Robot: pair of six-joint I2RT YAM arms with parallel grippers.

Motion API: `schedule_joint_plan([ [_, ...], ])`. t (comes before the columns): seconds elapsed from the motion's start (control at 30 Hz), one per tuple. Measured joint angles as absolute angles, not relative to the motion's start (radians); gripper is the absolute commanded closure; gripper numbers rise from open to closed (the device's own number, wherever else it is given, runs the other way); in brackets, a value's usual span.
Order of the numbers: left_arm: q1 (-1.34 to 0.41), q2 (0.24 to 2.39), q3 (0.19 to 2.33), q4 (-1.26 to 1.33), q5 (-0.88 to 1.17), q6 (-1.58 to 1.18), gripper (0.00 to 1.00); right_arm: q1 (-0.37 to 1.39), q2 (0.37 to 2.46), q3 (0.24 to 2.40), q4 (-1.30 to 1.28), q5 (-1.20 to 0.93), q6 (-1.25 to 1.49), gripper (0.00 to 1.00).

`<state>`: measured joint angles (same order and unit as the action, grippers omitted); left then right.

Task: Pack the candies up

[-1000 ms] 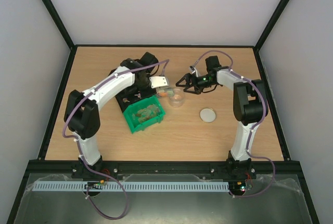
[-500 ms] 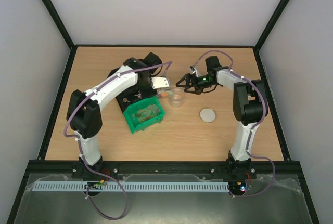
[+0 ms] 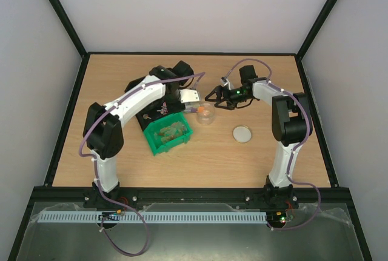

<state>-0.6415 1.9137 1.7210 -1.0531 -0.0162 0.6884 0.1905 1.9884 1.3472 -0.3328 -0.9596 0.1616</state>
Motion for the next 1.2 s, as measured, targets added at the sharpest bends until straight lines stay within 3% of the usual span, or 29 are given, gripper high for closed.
schedule_joint_plan([
  [0.43, -0.650, 1.915, 1.739, -1.069, -0.037, 0.681, 0.98, 0.191, 1.988, 1.347, -0.333, -0.955, 0.161, 0.00],
  [0.67, -0.611, 1.877, 1.725, -1.061, 0.047, 0.659, 0.98, 0.191, 1.973, 1.356, -0.339, -0.913, 0.146, 0.04],
  [0.97, -0.488, 1.571, 1.560, -1.066, 0.162, 0.648, 0.98, 0.222, 1.838, 1.412, -0.391, -0.855, 0.123, 0.06],
  [1.2, -0.452, 1.356, 1.384, -1.150, 0.168, 0.662, 0.98, 0.360, 1.774, 1.432, -0.475, -0.793, 0.084, 0.08],
])
